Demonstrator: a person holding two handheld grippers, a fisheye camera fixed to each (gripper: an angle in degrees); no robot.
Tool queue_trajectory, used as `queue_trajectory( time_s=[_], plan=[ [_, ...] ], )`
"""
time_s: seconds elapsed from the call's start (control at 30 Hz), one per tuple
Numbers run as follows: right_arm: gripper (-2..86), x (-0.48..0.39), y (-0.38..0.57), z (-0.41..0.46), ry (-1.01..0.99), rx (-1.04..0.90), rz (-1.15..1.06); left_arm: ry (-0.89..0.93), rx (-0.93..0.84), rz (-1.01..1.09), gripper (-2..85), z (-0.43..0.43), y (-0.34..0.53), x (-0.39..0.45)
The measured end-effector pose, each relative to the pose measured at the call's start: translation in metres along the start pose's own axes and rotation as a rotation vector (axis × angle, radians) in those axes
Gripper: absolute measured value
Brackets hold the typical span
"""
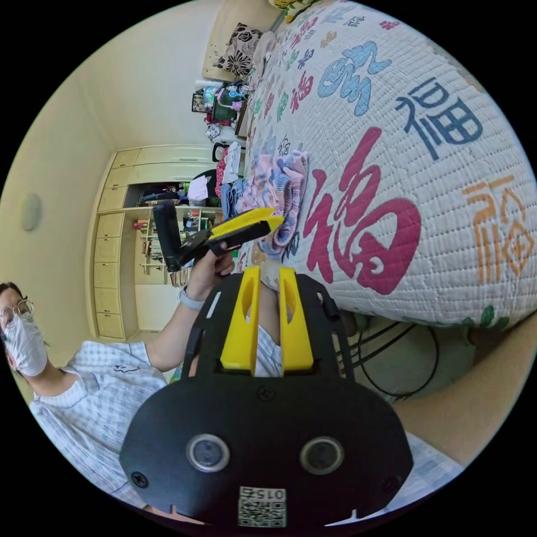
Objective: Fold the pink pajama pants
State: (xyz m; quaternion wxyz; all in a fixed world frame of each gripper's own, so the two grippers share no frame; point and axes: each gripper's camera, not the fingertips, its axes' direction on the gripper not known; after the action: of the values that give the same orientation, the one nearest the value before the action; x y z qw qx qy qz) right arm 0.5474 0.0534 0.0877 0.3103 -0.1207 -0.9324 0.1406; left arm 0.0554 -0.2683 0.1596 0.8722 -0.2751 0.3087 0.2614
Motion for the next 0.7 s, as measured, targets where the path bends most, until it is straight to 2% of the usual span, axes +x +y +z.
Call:
queue_trajectory(
  time_s=[0.07,0.17,0.3,0.43,0.53,0.7],
  plan=[
    [6.2,0.004,0.006,-0.013,0.023,0.003,0.014,-0.121,-0.075,0.055,14.0,0.012,-0.012,0.022],
    [6.1,0.013,0.01,-0.028,0.016,0.019,0.043,-0.237,-0.095,0.125,13.7,0.015,-0.016,0.038],
    [6.2,0.018,0.004,-0.042,-0.064,0.061,0.046,-0.196,-0.078,0.093,12.2,0.002,-0.015,0.03],
    [6.2,0.017,-0.005,-0.046,-0.051,0.045,0.037,-0.001,-0.029,0.0,7.3,-0.032,-0.007,-0.005],
    [6.5,0.011,-0.012,-0.046,-0.026,0.045,0.014,0.114,0.007,-0.025,6.8,-0.059,0.001,-0.029],
    [8.3,-0.005,-0.043,-0.029,0.036,0.055,-0.054,0.385,0.22,-0.101,6.4,-0.134,0.021,-0.068]
  ],
)
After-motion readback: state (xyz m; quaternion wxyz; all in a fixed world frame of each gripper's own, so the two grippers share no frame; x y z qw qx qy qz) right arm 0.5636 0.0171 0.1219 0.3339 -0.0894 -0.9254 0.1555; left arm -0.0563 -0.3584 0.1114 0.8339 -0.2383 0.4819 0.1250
